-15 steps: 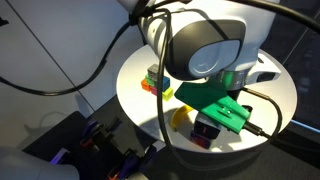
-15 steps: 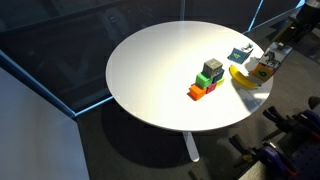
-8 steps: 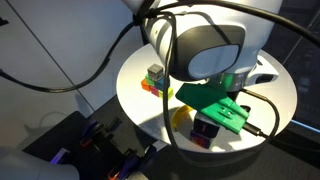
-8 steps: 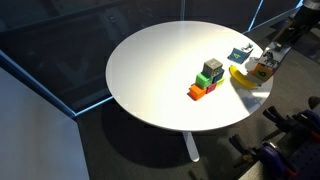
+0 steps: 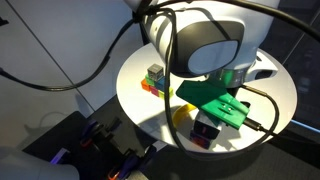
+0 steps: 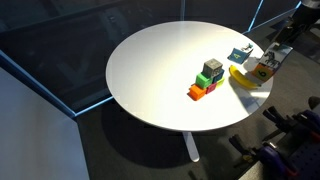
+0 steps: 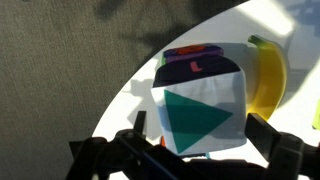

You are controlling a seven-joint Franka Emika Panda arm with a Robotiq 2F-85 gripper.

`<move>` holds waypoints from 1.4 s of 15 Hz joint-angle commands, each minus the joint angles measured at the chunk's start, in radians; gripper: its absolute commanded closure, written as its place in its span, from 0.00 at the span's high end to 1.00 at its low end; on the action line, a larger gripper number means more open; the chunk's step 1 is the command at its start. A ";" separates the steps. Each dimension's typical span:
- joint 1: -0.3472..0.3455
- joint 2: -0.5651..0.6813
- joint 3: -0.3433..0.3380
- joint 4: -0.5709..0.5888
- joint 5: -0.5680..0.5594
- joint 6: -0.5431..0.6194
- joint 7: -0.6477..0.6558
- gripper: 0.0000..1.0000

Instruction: Pick up the top soft block with the number one on it and place it on the table

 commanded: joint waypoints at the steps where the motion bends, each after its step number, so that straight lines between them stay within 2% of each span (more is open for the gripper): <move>1: -0.016 -0.008 0.019 0.001 0.016 -0.002 -0.035 1.00; 19: -0.021 0.050 0.016 0.003 -0.021 0.021 -0.012 1.00; 20: -0.021 0.054 0.015 0.004 -0.025 0.022 -0.011 0.96; 21: -0.021 0.057 0.014 0.003 -0.029 0.025 -0.009 0.73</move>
